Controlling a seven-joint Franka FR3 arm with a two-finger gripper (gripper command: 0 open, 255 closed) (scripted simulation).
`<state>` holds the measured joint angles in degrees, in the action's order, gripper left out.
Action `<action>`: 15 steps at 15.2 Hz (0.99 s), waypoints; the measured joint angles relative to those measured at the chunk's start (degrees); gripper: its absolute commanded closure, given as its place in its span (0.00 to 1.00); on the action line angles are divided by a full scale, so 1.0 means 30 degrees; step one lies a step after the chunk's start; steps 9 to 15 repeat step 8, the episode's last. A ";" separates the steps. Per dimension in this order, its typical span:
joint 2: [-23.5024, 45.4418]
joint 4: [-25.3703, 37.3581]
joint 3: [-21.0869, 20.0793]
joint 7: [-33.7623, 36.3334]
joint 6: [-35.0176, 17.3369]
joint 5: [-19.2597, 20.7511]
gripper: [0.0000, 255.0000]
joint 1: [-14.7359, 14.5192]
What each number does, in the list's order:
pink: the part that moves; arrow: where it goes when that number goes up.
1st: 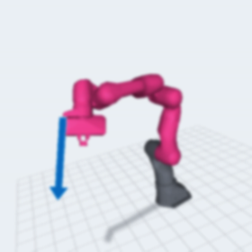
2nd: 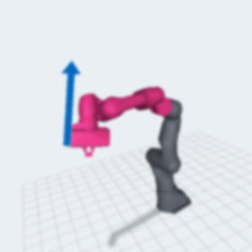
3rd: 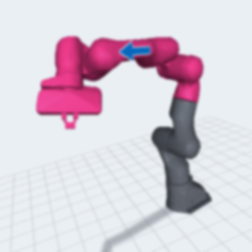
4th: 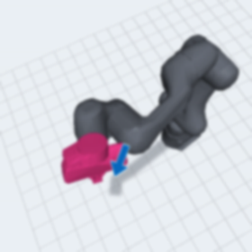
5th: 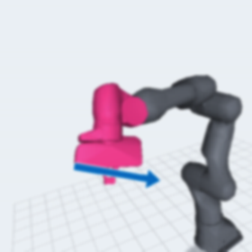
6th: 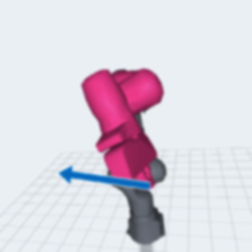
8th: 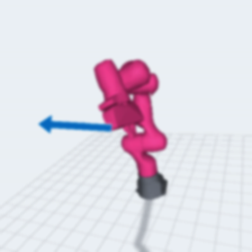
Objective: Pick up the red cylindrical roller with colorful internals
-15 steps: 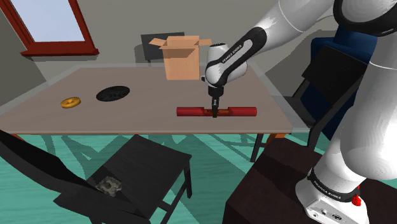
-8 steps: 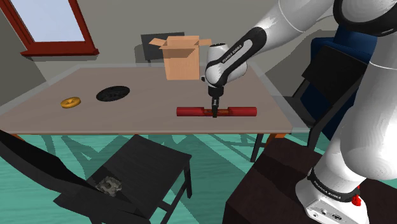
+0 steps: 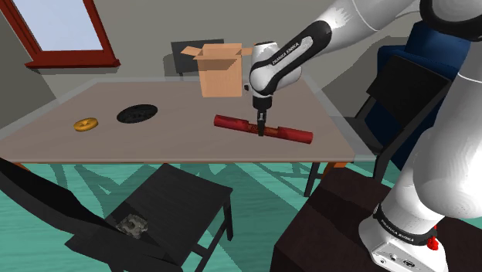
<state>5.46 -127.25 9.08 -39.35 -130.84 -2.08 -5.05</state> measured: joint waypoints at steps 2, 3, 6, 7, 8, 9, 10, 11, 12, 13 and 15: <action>-0.0418 0.0064 0.0005 0.0088 0.0474 0.0098 1.00 -0.0019; -0.0588 0.0152 0.0013 0.0109 0.0728 0.0139 1.00 -0.0018; -0.1025 0.0473 0.0030 0.0169 0.1480 0.0243 1.00 -0.0015; -0.1183 0.0504 0.0019 0.0216 0.1667 0.0274 1.00 -0.0031; -0.1251 0.0617 0.0021 0.0223 0.1847 0.0290 1.00 -0.0029; -0.1251 0.0617 0.0021 0.0223 0.1847 0.0290 1.00 -0.0029; -0.1251 0.0617 0.0021 0.0223 0.1847 0.0290 1.00 -0.0029; -0.1251 0.0617 0.0021 0.0223 0.1847 0.0290 1.00 -0.0029; -0.1251 0.0617 0.0021 0.0223 0.1847 0.0290 1.00 -0.0029; -0.1251 0.0617 0.0021 0.0223 0.1847 0.0290 1.00 -0.0029; -0.1251 0.0617 0.0021 0.0223 0.1847 0.0290 1.00 -0.0029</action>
